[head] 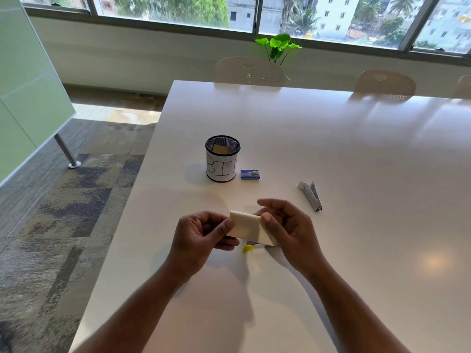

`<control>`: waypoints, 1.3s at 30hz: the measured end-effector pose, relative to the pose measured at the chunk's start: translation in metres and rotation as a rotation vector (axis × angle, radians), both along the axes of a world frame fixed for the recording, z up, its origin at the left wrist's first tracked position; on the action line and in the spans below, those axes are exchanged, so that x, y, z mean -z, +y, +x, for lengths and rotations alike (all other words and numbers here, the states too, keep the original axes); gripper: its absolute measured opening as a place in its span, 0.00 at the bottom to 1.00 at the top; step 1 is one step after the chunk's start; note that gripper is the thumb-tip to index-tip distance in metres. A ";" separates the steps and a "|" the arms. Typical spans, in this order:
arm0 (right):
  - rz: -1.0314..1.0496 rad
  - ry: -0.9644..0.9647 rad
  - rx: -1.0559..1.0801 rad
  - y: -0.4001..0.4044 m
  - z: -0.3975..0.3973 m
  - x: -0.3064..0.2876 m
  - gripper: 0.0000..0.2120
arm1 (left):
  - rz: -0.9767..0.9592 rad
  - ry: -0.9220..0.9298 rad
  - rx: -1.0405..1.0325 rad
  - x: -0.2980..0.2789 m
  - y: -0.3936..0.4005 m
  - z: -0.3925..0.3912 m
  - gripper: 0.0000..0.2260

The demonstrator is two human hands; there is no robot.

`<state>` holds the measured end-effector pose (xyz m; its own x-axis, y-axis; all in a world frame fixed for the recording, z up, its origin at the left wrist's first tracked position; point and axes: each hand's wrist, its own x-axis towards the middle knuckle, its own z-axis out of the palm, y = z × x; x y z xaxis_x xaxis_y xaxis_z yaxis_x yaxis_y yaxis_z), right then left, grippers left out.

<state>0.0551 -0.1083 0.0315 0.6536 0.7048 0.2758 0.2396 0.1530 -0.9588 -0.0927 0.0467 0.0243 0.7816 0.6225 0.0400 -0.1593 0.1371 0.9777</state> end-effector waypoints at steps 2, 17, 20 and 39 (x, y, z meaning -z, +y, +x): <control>-0.038 -0.077 0.020 0.005 -0.003 -0.001 0.11 | 0.032 -0.020 0.000 0.001 -0.003 0.002 0.10; -0.085 -0.128 0.010 0.014 -0.017 0.001 0.04 | 0.276 -0.065 -0.085 0.001 -0.005 0.008 0.03; -0.094 -0.160 0.052 0.019 -0.020 0.001 0.05 | 0.324 -0.064 -0.123 0.001 -0.004 0.007 0.03; -0.024 0.037 0.069 0.007 -0.005 0.001 0.08 | 0.164 0.000 -0.131 0.000 -0.001 0.005 0.08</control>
<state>0.0504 -0.1016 0.0302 0.7099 0.6642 0.2343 0.2134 0.1142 -0.9703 -0.0874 0.0460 0.0238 0.6946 0.7037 0.1491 -0.1653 -0.0456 0.9852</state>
